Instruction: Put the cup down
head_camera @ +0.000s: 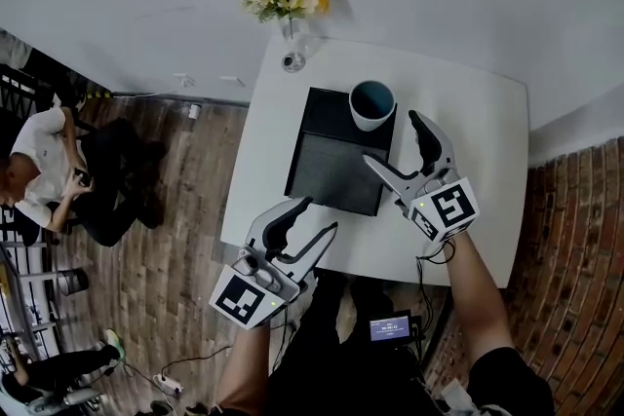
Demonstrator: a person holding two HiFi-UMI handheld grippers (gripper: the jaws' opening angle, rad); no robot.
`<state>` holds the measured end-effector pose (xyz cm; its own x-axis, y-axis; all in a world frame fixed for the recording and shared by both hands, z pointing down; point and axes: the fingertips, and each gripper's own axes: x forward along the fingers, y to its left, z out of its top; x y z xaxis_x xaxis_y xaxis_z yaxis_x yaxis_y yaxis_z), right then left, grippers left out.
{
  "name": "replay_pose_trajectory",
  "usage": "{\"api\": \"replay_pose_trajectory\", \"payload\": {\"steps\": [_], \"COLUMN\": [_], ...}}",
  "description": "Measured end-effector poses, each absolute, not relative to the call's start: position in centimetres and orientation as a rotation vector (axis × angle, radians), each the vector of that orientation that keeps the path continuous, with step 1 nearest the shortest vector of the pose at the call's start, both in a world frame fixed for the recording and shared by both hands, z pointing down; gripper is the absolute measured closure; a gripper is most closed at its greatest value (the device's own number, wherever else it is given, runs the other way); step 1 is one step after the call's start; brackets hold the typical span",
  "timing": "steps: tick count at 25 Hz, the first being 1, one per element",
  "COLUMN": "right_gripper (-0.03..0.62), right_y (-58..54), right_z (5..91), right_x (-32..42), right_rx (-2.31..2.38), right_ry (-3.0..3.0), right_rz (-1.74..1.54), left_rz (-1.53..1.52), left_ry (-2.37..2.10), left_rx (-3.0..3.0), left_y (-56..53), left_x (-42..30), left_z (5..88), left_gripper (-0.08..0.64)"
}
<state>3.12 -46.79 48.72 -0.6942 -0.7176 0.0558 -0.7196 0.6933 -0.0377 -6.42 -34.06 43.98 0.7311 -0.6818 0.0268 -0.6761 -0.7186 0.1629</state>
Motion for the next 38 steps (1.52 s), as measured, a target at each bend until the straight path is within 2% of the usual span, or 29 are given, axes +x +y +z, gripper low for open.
{"api": "replay_pose_trajectory", "payload": {"steps": [16,20,26,38], "right_gripper": [0.143,0.208,0.399,0.546], "right_y": [-38.0,-35.8,-32.9,-29.2], "right_z": [42.2,40.3,38.2,36.4], "right_x": [2.0,2.0,1.7,1.2], "right_rx": [1.21,1.231,1.241,1.228], "right_ry": [-2.861,-2.878,-2.877,-2.866], "right_rz": [0.047,0.063,0.045,0.055], "left_rz": [-0.088,-0.101,-0.123,-0.134], "left_ry": [-1.072,-1.046,-1.0,-0.97], "left_rx": [2.821,2.841,2.88,2.925], "left_y": [-30.7,-29.6,-28.1,-25.5], "left_x": [-6.8,-6.5,-5.6,-4.0], "left_z": [40.5,39.9,38.5,37.0], "left_gripper": [0.373,0.373,0.373,0.373]}}
